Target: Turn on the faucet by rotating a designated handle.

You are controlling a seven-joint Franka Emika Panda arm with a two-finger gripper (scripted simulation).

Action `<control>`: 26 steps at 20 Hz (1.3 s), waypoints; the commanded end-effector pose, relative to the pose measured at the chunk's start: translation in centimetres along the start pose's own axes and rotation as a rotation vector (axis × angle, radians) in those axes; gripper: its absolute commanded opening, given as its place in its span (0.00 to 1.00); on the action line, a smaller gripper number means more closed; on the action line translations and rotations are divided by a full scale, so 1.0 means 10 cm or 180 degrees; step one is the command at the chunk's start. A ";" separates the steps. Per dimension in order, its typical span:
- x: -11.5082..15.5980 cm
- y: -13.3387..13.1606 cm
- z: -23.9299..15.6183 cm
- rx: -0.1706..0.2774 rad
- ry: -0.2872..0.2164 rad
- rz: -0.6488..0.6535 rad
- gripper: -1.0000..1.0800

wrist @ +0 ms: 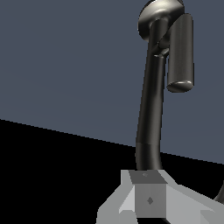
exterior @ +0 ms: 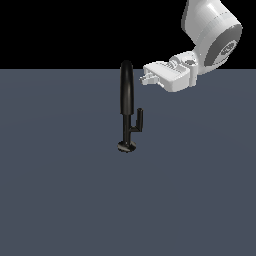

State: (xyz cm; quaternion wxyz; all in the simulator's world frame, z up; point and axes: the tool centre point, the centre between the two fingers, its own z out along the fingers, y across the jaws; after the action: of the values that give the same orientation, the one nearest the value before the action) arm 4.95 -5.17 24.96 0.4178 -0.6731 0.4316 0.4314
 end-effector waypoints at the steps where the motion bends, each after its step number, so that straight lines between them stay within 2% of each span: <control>1: 0.23 -0.01 0.05 0.0162 -0.0184 0.0180 0.00; 7: 0.67 0.01 0.19 0.0484 -0.0542 0.0542 0.00; 13: 0.94 0.04 0.32 0.0685 -0.0766 0.0768 0.00; 18: 1.02 0.05 0.37 0.0749 -0.0837 0.0838 0.00; 26: 0.98 0.11 0.38 0.0748 -0.0838 0.0840 0.00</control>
State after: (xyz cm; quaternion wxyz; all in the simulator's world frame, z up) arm 5.85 -4.09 14.29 0.4859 -0.4953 0.5049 0.5134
